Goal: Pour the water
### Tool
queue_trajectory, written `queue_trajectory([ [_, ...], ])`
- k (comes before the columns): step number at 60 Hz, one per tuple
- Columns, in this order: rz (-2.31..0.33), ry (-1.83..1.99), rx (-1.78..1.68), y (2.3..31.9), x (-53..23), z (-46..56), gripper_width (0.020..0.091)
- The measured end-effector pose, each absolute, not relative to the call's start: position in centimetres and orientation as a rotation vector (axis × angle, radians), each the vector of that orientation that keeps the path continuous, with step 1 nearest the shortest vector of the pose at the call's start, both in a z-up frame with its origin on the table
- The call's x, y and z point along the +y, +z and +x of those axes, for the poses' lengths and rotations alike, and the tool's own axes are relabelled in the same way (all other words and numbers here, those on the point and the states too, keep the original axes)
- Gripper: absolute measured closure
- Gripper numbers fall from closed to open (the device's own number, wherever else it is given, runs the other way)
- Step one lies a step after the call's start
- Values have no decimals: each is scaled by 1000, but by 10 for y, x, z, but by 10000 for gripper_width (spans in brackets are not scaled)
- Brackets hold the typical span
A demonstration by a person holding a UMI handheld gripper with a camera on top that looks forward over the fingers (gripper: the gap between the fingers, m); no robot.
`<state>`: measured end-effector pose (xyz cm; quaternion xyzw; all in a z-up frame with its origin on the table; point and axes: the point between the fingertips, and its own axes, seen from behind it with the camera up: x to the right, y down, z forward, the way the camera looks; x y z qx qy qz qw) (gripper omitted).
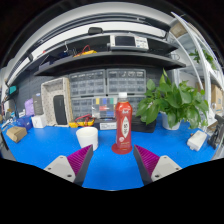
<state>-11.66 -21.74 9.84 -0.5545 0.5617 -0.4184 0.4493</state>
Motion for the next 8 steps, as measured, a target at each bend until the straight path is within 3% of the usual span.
queue_trajectory([
  [8, -1361, -1061, 1388, 107, -223, -120, 278],
])
